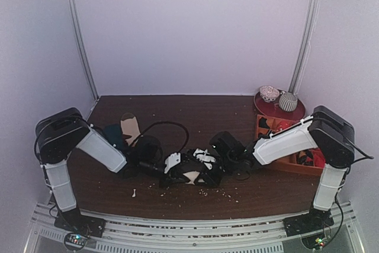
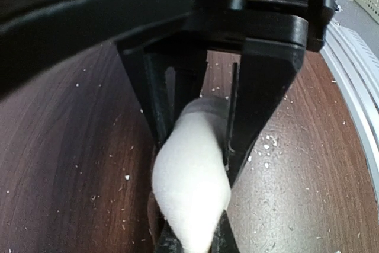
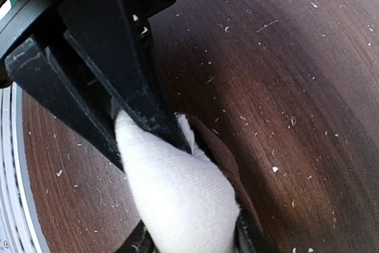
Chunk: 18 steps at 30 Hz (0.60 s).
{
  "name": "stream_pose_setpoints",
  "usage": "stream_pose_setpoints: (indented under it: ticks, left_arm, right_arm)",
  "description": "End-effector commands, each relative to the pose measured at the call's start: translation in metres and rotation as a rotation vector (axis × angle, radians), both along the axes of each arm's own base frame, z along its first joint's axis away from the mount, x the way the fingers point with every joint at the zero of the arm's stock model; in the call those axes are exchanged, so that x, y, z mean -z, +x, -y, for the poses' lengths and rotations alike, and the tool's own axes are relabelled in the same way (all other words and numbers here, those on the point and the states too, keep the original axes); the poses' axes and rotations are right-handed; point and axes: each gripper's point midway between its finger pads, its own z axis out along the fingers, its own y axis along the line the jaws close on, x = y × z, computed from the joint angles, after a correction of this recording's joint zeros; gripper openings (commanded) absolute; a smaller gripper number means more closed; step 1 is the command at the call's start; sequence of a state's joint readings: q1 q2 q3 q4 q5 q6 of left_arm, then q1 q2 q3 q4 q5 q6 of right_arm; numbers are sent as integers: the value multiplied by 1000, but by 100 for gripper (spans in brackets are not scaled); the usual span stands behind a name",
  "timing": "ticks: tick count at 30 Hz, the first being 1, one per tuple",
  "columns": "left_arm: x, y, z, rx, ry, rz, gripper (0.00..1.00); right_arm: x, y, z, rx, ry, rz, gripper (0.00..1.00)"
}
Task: Roll the socks
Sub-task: Roll a pair of socks at the center of the board.
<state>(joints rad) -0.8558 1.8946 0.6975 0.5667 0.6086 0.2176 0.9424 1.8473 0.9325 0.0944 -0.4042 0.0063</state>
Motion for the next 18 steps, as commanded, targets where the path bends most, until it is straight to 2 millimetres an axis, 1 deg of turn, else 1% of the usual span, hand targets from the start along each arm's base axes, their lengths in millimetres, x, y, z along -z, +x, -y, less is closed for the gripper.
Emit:
stream_pose_setpoints:
  ticks: [1,4,7,10,12,13,15,16,18]
  left_arm:
    - [27,-25,0,63,63,-114,0]
    - [34,-28,-4,48,82,-139,0]
    - [39,-30,-7,43,90,-156,0]
    - [42,-31,-9,40,100,-163,0]
    - [44,-32,-10,39,107,-166,0]
    - [44,-32,-11,41,111,-167,0]
    - [45,-32,-11,41,117,-165,0]
    - [46,-32,-11,39,119,-164,0]
    - [46,-31,-10,39,121,-164,0]
  right_arm:
    - [61,-38,58,32,-296,-172,42]
    - [36,-25,53,59,-267,-108,48]
    - [-4,-8,50,110,-209,-8,54]
    - [-43,10,55,175,-159,91,59]
    - [-67,18,57,214,-92,111,67]
    - [-82,19,56,224,-25,92,76]
    - [-94,26,62,256,67,36,98]
    - [-97,27,65,255,96,8,100]
    - [-98,30,70,247,126,-26,100]
